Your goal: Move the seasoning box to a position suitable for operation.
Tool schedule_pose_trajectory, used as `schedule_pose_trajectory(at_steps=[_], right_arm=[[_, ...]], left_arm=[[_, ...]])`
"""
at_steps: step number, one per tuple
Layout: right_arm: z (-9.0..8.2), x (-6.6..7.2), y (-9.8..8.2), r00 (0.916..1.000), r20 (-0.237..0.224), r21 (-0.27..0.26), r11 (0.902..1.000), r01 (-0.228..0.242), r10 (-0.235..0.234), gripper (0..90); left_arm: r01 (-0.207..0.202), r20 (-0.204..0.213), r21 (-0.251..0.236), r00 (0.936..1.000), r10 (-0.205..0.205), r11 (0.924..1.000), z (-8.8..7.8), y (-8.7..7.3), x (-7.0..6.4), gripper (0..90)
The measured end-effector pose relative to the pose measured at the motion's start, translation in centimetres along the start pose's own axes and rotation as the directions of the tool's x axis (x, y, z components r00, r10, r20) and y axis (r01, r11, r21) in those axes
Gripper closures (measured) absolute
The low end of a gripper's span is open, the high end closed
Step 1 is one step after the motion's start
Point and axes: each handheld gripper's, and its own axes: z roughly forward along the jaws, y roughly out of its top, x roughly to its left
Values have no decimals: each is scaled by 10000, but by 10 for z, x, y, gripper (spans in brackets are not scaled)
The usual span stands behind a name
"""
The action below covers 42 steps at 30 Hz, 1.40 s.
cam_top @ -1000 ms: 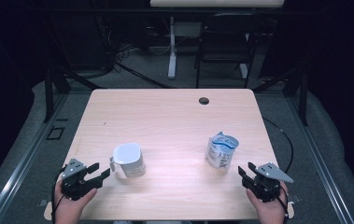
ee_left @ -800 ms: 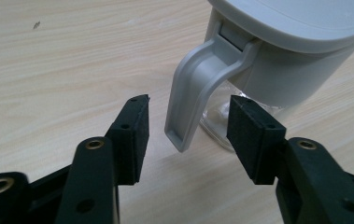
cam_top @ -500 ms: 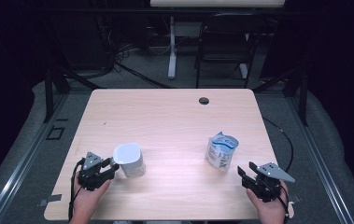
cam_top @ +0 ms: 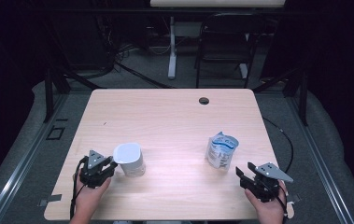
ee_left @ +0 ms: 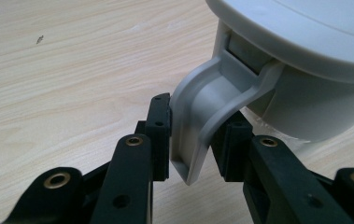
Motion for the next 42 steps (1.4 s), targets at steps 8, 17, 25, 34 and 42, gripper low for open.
schedule_pose_trajectory(at_steps=[8, 17, 25, 34, 42], right_arm=[[1, 2, -1, 9999, -86, -34, 10000, -83, 82, 467], [2, 5, -1, 9999, -144, -14, 10000, -22, 22, 463], [3, 8, 0, 9994, -309, 56, 9999, 159, -157, 494], [5, 13, -2, 9970, -416, 266, 9974, 669, -657, 584], [6, 19, -1, 9944, -654, 203, 9963, 840, -825, 612]], left_arm=[[-171, 51, 25, 9998, 171, 9999, 0, 0, -5, 712], [-521, 382, 33, 9979, 520, 9986, 2, 2, -16, 714], [-755, 632, 29, 9952, 751, 9971, 3, 5, -28, 715], [-1099, 1019, -9, 9888, 1095, 9939, 6, 9, -48, 715], [-1323, 1400, -47, 9814, 1316, 9912, 9, 11, -66, 715]])
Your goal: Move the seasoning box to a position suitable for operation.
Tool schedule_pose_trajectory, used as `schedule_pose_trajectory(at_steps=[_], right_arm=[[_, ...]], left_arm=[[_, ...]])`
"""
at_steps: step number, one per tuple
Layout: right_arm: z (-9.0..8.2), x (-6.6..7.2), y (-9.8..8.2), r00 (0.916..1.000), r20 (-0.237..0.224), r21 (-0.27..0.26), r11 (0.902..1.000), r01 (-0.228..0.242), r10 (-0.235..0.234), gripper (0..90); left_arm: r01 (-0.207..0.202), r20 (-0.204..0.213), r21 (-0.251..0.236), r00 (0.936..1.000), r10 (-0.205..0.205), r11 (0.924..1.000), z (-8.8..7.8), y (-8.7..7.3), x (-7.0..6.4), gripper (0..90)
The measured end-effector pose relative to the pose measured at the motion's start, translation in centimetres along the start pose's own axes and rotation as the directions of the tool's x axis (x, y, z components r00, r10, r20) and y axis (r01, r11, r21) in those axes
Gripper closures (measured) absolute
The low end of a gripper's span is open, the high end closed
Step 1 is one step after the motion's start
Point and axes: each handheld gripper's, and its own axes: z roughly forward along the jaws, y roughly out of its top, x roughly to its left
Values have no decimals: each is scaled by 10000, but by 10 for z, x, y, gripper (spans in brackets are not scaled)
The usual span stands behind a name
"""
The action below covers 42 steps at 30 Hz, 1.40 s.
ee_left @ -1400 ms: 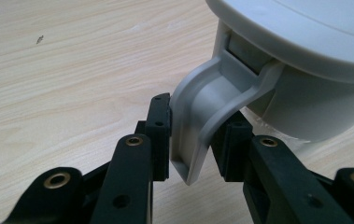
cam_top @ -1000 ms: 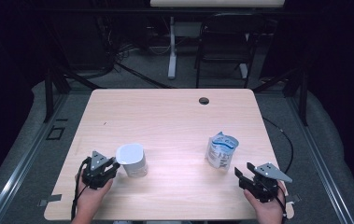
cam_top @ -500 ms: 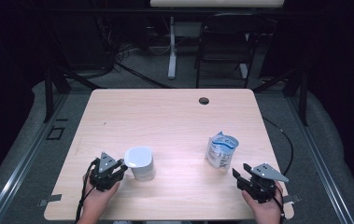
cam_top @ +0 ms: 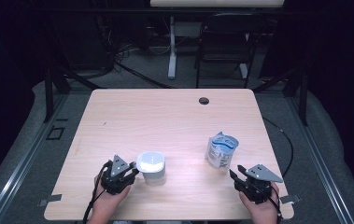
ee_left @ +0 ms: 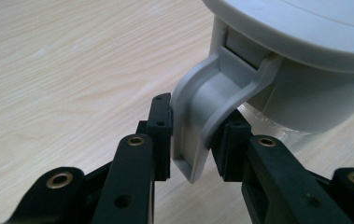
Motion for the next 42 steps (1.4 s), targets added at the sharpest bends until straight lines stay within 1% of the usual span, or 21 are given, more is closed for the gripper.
schedule_pose_trajectory(at_steps=[1, 6, 9, 11, 13, 21, 25, 27, 31, 34, 38, 40, 42], right_arm=[[0, 1, 0, 10000, -17, 26, 10000, 28, -28, 613], [2, 4, 0, 9998, -104, 111, 9998, 143, -142, 611], [3, 6, 0, 9998, -145, 97, 9998, 158, -157, 607], [3, 6, 0, 9997, -173, 82, 9998, 162, -160, 603], [3, 5, 0, 9997, -182, 79, 9998, 167, -165, 602], [3, 5, 0, 9997, -193, 91, 9999, 128, -126, 590], [3, 5, 0, 9998, -152, 87, 9999, 129, -128, 578], [4, 5, -1, 9999, -138, 40, 10000, 60, -59, 575], [4, 5, -2, 9999, -137, 83, 9999, 100, -99, 572], [4, 5, -2, 9998, -131, 97, 9999, 142, -140, 571], [4, 5, -2, 9998, -114, 164, 9997, 187, -186, 566], [5, 5, -2, 9998, -104, 157, 9997, 173, -172, 562], [4, 5, -2, 9998, -93, 135, 9998, 172, -171, 554]], left_arm=[[-83, 16, 8, 10000, 83, 10000, 0, 1, -2, 715], [-74, 123, 12, 9999, 74, 10000, 1, 1, -9, 714], [-122, 163, 19, 9998, 121, 9999, 1, 2, -12, 714], [-250, 201, 44, 9995, 249, 9997, 1, 2, -14, 713], [-244, 223, 30, 9995, 244, 9997, 1, 2, -15, 713], [-179, 253, 44, 9995, 177, 9998, 2, 3, -14, 714], [-210, 276, 38, 9994, 209, 9998, 2, 3, -13, 713], [-194, 325, 44, 9993, 193, 9998, 2, 3, -13, 712], [-125, 457, 51, 9989, 122, 9999, 2, 3, -12, 706], [-74, 486, 30, 9988, 73, 10000, 2, 3, -11, 700], [-33, 489, 127, 9988, 26, 9999, 2, 4, -11, 697], [-12, 470, 156, 9989, 5, 9999, 2, 4, -10, 683], [38, 410, 217, 9991, -46, 9998, 1, 4, -8, 646]])
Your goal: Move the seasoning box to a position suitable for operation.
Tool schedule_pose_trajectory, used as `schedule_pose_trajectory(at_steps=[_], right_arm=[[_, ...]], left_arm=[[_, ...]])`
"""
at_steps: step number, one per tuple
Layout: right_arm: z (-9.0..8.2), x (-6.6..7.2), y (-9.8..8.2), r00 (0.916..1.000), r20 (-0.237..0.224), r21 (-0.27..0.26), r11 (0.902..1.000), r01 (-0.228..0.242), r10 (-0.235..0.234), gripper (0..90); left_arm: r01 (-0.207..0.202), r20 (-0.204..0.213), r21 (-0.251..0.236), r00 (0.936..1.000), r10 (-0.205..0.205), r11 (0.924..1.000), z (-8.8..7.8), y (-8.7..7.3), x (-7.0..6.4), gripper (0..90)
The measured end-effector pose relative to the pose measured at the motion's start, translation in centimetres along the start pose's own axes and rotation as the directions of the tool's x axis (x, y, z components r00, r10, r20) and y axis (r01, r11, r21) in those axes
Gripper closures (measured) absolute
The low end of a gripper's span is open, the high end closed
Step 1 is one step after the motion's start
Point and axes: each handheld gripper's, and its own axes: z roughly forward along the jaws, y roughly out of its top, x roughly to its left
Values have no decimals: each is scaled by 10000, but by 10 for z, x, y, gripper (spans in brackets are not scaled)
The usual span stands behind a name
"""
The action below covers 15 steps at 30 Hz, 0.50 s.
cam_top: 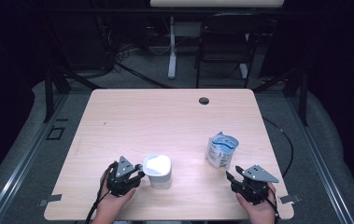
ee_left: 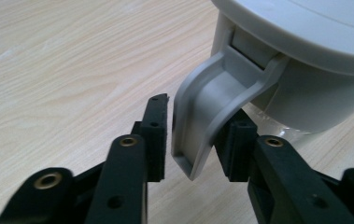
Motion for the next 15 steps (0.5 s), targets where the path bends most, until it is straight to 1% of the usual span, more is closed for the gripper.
schedule_pose_trajectory(at_steps=[3, 4, 7, 10, 13, 15], right_arm=[[0, 0, 0, 10000, 15, 0, 10000, 7, -7, 547], [0, 0, 0, 10000, 20, -5, 10000, -7, 7, 547], [1, 1, 0, 10000, 0, 18, 10000, 14, -14, 545], [1, 2, 0, 10000, 21, 33, 10000, 47, -47, 542], [1, 2, 0, 10000, 11, 1, 10000, 38, -38, 536], [1, 2, 0, 10000, 38, -9, 10000, 22, -22, 533]], left_arm=[[57, -164, 51, 9998, -56, 10000, -1, -1, 2, 561], [22, -191, 80, 9998, -20, 10000, -2, -1, 3, 552], [-98, -261, 107, 9996, 101, 9999, -4, -1, 3, 558], [-197, -231, 32, 9995, 198, 9998, -5, -2, 3, 567], [-187, -216, -40, 9996, 186, 9998, -6, -2, 3, 572], [-88, -181, -65, 9998, 86, 9999, -6, -2, 4, 570]])
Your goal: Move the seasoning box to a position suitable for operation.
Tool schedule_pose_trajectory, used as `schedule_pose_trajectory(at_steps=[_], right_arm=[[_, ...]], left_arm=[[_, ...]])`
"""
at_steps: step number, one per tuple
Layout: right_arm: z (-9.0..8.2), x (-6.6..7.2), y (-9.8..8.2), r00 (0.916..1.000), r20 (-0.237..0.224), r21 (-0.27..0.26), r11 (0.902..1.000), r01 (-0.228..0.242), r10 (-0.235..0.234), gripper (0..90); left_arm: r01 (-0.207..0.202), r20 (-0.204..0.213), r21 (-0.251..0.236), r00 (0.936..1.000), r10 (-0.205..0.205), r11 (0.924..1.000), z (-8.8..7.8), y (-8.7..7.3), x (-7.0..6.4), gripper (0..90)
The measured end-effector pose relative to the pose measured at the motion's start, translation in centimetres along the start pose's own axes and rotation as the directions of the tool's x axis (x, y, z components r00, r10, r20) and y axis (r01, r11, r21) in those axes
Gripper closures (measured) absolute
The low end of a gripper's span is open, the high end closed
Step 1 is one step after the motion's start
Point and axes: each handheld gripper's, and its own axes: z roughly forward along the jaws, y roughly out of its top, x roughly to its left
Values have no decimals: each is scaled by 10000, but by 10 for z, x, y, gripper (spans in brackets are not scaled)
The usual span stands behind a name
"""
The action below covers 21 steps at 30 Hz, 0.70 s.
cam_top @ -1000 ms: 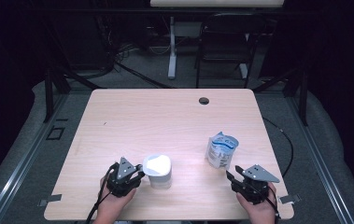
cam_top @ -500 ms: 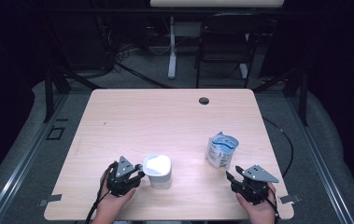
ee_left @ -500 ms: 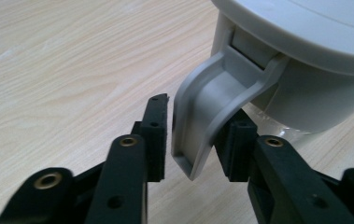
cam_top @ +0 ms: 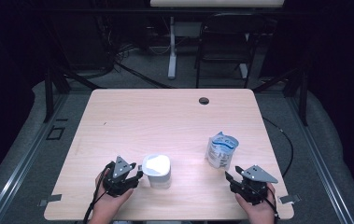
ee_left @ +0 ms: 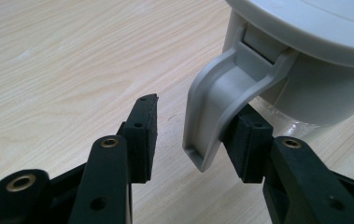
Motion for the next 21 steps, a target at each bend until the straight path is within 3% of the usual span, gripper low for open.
schedule_pose_trajectory(at_steps=[19, 21], right_arm=[[-8, 7, 13, 9998, -153, -347, 9993, 106, -112, 510], [-9, 8, 14, 9997, -164, -380, 9991, 168, -174, 510]], left_arm=[[411, 273, 32, 9988, -412, 9991, -17, 6, 9, 556], [530, 296, -154, 9982, -525, 9985, -20, 6, 11, 547]])
